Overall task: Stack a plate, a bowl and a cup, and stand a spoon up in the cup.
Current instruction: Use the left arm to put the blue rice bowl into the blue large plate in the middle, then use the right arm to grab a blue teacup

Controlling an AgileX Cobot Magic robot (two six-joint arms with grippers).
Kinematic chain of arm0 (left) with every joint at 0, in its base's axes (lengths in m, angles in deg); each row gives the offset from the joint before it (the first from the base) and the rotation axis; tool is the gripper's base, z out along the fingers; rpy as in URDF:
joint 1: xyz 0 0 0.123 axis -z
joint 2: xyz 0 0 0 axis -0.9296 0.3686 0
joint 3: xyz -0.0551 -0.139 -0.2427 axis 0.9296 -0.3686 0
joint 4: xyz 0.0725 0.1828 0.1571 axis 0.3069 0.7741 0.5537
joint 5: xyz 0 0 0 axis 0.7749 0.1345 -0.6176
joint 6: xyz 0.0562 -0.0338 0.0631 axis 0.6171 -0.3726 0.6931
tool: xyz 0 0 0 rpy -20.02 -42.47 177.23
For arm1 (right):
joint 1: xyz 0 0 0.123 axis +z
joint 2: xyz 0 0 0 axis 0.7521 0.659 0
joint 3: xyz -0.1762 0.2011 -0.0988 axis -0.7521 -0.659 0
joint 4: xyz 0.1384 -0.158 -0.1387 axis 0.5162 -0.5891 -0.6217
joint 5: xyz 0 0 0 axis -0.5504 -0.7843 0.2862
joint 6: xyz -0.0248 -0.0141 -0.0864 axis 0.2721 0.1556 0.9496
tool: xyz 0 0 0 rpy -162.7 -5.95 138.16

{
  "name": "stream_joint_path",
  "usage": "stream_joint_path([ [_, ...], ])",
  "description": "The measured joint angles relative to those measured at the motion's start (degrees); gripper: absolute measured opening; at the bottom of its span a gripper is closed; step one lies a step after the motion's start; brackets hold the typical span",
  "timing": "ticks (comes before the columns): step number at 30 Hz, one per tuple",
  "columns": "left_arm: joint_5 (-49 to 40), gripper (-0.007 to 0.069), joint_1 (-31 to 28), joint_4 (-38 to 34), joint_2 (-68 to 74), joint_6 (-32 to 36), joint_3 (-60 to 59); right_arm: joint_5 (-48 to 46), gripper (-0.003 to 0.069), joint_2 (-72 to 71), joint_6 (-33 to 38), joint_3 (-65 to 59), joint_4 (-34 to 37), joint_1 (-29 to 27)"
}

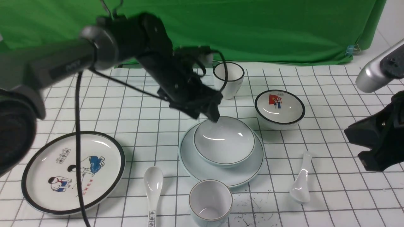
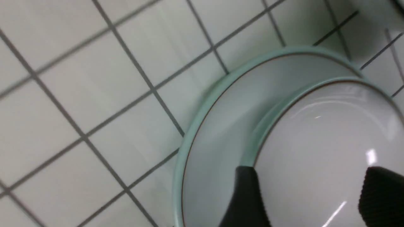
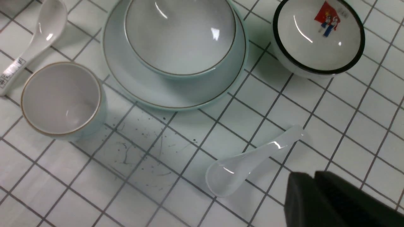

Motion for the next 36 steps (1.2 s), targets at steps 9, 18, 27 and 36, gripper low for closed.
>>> stream_joint_path([
  [9, -1.8, 0.0276, -0.05, 24.73, -21.78, -10.43, 0.14, -7.18, 0.0216, 7.65, 0.21, 7.65, -0.12, 6.47],
  [18, 4.84, -0.0033, -0.24, 28.53, -46.33, -16.49, -27.24, -7.63, 0.0403, 21.62, -0.15, 14.06, 0.06, 18.15],
  [27, 11.59, -0.0036, -0.24, 23.48, -66.02, -17.79, -51.51, -6.86, 0.0487, 34.81, -3.03, 18.59, 0.01, 19.94],
  [36, 11.64, -0.0036, -0.24, 23.05, -74.87, -17.79, -56.49, -4.95, 0.0487, 42.32, -4.54, 19.53, 0.14, 19.97],
])
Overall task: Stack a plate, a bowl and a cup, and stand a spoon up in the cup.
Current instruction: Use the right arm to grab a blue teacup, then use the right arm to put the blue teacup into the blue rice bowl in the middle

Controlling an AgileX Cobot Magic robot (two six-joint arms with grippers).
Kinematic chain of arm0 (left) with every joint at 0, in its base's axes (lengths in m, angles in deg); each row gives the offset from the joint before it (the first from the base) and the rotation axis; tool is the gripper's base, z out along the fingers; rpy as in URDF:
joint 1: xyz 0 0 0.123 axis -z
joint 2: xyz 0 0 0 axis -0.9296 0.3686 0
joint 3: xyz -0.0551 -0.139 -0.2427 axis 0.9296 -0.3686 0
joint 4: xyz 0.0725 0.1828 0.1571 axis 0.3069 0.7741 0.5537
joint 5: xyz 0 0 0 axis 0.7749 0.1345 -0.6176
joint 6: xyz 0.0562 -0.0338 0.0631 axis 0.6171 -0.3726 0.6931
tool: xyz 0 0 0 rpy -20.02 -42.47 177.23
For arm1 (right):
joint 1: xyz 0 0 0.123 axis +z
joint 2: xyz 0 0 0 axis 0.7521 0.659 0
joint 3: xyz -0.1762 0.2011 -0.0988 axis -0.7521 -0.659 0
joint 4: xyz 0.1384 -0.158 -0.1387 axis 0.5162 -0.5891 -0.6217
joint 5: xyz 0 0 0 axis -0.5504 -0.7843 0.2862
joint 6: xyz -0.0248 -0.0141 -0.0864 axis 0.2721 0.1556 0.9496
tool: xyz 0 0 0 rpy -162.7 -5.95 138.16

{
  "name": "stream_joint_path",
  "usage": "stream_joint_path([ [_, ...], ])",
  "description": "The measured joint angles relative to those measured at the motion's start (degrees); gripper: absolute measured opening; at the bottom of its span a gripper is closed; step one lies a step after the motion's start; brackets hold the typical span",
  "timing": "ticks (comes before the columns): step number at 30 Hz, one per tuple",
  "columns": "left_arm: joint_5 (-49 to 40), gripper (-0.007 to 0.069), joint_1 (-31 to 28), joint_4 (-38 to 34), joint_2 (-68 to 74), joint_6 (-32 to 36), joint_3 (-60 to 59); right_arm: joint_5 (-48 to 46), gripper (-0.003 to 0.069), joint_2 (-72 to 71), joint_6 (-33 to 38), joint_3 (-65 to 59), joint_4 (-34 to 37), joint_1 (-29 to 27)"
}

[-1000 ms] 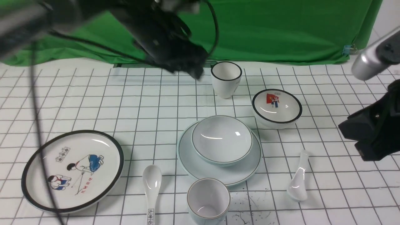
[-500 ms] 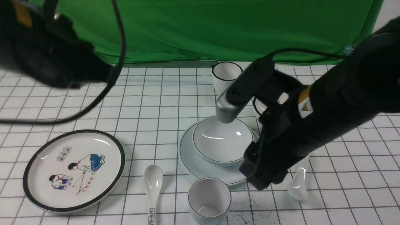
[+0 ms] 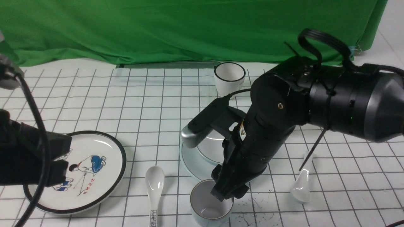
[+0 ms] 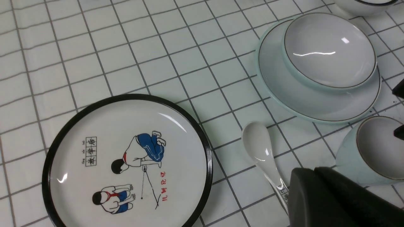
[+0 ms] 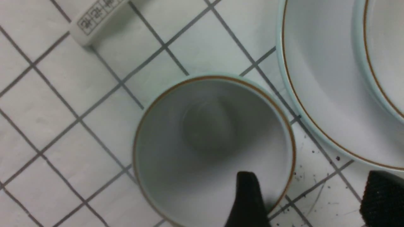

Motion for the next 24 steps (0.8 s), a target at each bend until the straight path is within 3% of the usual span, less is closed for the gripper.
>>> stream_joint_path([
  [5, -0.17, -0.0036, 0.0, -0.02, -0.34, 0.0, -0.02, 2.75, 0.0486, 2.17, -0.11, 0.07, 0.0, 0.76],
  [7, -0.4, -0.0036, 0.0, -0.02, -0.34, 0.0, -0.02, 3.8, 0.0447, 3.74, -0.23, 0.07, 0.06, 1.25],
  [8, -0.4, -0.0036, 0.0, -0.02, -0.34, 0.0, -0.02, 3.87, 0.0415, 4.31, -0.23, 0.07, 0.12, 1.32],
  [9, -0.42, -0.0036, 0.0, -0.02, -0.34, 0.0, -0.02, 3.91, 0.0332, 4.72, -0.23, 0.07, 0.16, 1.37],
  [10, -0.49, -0.0036, 0.0, -0.02, -0.34, 0.0, -0.02, 3.91, 0.0316, 4.78, -0.23, 0.07, 0.16, 1.37],
  [12, -0.78, -0.0036, 0.0, -0.02, -0.34, 0.0, -0.02, 3.32, 0.0101, 4.4, -0.34, 0.07, 0.16, 1.37],
  [13, -0.84, -0.0036, 0.0, -0.02, -0.34, 0.0, -0.02, 2.83, 0.0083, 3.98, -0.4, 0.07, 0.16, 1.37],
  [19, -1.93, -0.0036, 0.0, -0.02, -0.34, 0.0, -0.02, -3.06, 0.0085, -1.4, -0.04, 4.38, -0.18, -0.11],
  [24, -1.93, -0.0036, 0.0, -0.02, -0.34, 0.0, -0.02, -5.53, 0.0085, -1.03, -0.04, 15.33, -1.07, -6.28],
])
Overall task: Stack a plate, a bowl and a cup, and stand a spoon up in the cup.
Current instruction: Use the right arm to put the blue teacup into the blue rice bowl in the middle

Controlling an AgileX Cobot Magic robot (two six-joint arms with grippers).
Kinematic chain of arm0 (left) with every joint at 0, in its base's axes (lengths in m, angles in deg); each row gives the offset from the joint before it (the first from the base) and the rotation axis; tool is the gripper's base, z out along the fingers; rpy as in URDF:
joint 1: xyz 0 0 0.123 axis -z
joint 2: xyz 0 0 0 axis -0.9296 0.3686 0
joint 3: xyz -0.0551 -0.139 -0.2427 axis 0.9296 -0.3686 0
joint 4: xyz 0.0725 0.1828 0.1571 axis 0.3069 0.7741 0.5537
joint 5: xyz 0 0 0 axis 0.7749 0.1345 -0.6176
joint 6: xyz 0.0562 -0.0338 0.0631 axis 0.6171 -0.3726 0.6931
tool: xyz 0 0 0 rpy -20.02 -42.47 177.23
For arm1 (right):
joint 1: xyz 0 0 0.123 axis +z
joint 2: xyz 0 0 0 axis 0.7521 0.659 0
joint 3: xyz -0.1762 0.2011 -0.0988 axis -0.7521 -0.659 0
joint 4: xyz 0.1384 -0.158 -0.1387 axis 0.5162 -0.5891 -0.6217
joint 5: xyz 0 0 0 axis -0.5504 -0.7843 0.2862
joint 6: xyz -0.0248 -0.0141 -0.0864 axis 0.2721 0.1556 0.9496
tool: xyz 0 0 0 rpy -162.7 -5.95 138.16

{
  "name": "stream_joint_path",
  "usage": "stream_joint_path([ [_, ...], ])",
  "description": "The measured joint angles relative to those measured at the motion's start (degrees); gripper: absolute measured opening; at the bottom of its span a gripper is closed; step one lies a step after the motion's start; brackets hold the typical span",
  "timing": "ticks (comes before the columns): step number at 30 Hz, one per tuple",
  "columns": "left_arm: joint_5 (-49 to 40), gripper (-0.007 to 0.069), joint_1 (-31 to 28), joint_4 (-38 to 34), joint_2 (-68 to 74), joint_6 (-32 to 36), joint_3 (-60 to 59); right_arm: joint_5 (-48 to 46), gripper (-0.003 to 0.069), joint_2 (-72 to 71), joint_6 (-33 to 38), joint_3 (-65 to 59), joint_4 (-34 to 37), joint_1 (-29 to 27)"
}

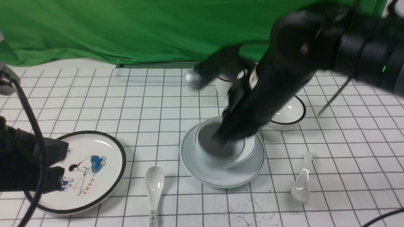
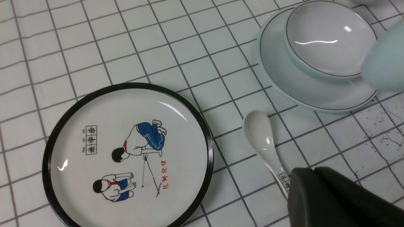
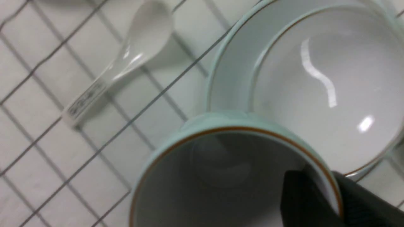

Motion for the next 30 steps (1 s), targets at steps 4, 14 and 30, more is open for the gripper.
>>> stream_joint_path([
  [4, 0.0, -0.0036, 0.0, 0.0, 0.0, 0.2, 0.0, -2.14, 0.0085, 5.65, 0.0, 7.02, -0.83, -3.62],
  [14, 0.05, -0.0036, 0.0, 0.19, 0.0, 0.39, 0.0, -3.88, 0.0085, 18.41, -0.17, 12.9, -1.73, -5.11],
  [30, 0.24, -0.0036, 0.0, 0.24, 0.0, 0.39, 0.0, -6.5, 0.0504, 18.5, -4.53, 13.89, -3.76, -5.15],
])
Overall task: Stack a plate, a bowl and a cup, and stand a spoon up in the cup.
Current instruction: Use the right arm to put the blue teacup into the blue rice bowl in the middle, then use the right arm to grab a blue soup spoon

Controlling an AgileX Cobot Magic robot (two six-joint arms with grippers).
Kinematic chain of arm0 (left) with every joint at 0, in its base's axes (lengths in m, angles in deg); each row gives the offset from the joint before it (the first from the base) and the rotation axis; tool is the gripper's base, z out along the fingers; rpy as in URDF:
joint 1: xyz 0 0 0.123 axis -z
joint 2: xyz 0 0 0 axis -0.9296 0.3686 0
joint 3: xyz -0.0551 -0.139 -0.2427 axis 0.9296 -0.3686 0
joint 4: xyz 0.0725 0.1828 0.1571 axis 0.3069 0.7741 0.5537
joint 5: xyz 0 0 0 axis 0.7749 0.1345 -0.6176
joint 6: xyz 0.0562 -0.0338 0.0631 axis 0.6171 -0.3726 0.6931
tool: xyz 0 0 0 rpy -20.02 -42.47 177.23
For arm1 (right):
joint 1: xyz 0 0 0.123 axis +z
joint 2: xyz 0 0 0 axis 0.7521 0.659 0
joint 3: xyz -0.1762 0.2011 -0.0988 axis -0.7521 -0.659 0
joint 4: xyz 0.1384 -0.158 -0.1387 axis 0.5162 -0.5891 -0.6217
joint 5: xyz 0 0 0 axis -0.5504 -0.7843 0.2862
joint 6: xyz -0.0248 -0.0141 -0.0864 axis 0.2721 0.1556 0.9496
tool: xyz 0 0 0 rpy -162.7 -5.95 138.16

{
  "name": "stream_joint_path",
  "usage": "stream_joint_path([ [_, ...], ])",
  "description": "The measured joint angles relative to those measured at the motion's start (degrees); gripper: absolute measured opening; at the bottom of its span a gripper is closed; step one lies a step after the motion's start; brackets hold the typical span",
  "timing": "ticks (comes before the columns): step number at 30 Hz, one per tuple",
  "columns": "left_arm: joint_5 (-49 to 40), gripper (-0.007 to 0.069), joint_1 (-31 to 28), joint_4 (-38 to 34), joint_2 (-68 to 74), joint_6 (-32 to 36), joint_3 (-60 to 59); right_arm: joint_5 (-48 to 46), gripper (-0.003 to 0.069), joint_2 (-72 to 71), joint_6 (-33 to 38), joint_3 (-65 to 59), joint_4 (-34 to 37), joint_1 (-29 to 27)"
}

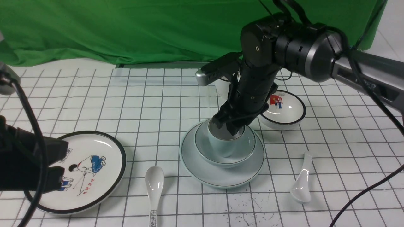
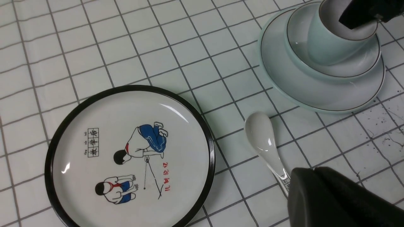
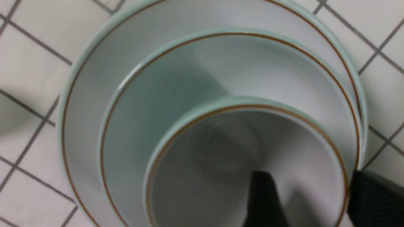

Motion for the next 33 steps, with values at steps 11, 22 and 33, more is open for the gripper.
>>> stream_joint_path([
  [11, -0.06, -0.0036, 0.0, 0.0, 0.0, 0.25, 0.0, -1.53, 0.0538, -20.74, -3.17, -15.53, -4.43, 0.0],
  [22, -1.32, -0.0036, 0.0, 0.0, 0.0, 2.01, 0.0, 20.31, 0.0507, -28.14, -17.83, -44.81, -5.25, -10.86],
  [33, -1.42, -0.0036, 0.0, -0.18, 0.0, 2.79, 0.0, 31.77, 0.056, -17.51, -21.69, -45.9, -3.74, -13.7],
])
